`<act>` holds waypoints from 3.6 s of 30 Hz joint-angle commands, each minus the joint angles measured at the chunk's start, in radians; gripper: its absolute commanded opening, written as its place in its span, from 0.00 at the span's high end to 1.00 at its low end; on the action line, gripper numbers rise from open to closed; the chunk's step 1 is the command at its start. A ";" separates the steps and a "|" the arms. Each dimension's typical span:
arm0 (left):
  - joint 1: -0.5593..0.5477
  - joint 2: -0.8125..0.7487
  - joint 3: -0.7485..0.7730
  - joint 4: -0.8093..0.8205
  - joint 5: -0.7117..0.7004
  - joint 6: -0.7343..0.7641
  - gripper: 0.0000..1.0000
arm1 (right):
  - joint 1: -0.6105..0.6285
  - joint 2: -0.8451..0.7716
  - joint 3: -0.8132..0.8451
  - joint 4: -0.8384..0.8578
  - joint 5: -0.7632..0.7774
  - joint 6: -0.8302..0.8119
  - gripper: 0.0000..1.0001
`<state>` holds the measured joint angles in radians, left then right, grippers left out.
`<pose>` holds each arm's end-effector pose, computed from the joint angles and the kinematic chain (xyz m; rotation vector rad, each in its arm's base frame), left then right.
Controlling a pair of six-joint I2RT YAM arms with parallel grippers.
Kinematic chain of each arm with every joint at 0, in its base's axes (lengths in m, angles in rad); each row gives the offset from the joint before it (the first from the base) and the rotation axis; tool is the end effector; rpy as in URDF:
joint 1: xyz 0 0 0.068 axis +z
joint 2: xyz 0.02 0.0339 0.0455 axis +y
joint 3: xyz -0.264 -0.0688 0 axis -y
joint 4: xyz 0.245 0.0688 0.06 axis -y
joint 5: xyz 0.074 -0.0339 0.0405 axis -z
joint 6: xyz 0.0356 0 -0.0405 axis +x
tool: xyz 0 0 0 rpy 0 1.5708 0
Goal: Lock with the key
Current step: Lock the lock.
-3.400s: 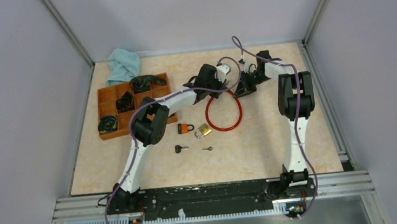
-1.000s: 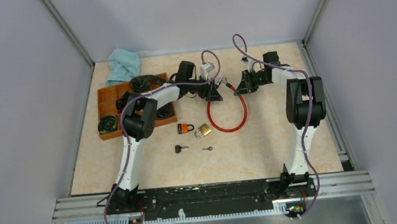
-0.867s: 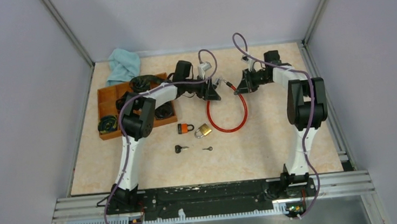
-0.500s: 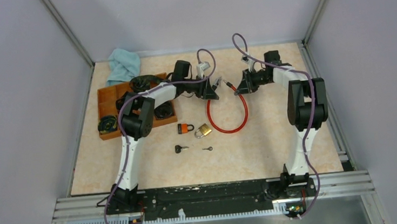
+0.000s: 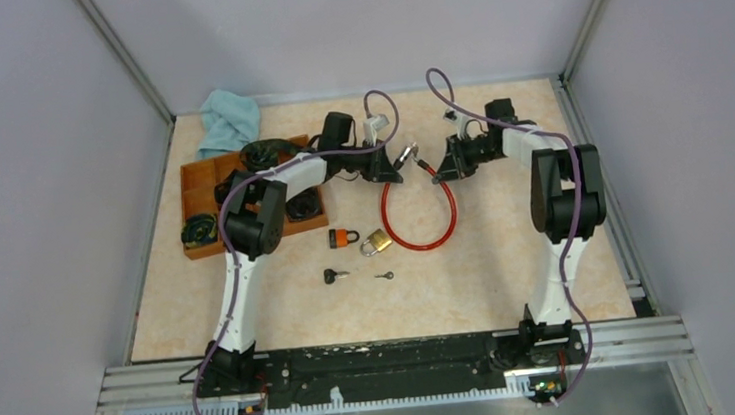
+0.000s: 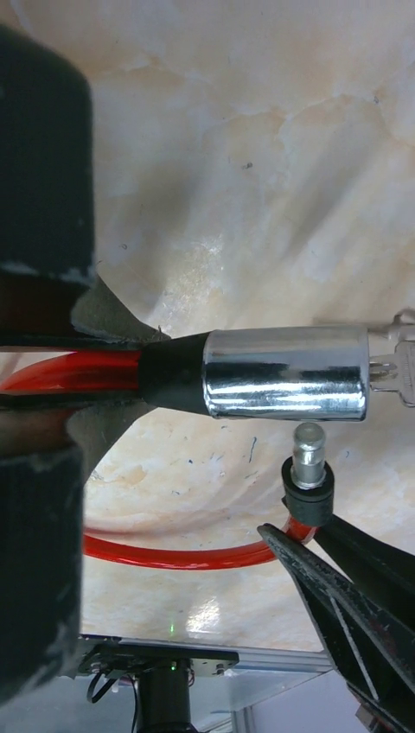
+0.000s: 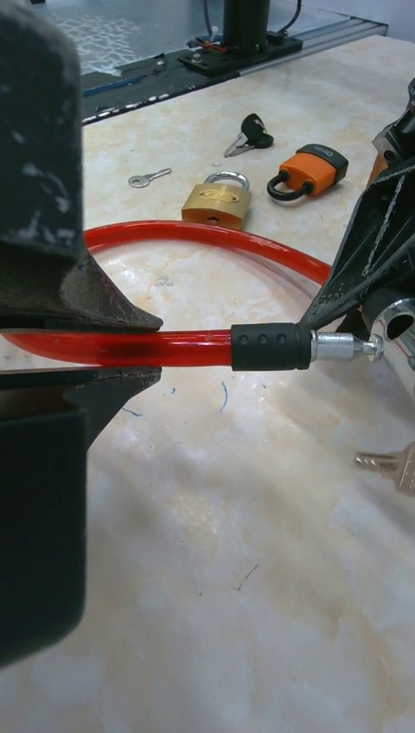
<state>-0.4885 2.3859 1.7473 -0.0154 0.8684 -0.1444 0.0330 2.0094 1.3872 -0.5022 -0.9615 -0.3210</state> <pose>0.4478 -0.2688 0.1377 0.8722 2.0804 -1.3068 0.4057 0.0426 0.1733 -0.6857 2.2579 1.1332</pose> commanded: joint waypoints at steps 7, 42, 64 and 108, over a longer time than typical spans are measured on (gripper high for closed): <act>-0.011 -0.074 -0.028 0.029 -0.114 0.018 1.00 | 0.039 -0.043 0.034 -0.010 -0.039 -0.003 1.00; -0.052 -0.081 -0.009 -0.004 -0.188 0.073 1.00 | 0.082 0.021 0.093 -0.016 0.053 0.089 1.00; -0.131 -0.114 0.001 -0.068 -0.444 0.245 1.00 | 0.086 0.062 0.208 -0.050 0.075 0.248 1.00; -0.232 -0.140 0.081 -0.092 -0.673 0.472 0.99 | 0.104 0.008 0.248 0.106 -0.017 0.508 1.00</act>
<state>-0.6548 2.3051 1.8210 -0.1413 0.1165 0.2844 0.0986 2.0727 1.6043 -0.5728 -0.8551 0.1284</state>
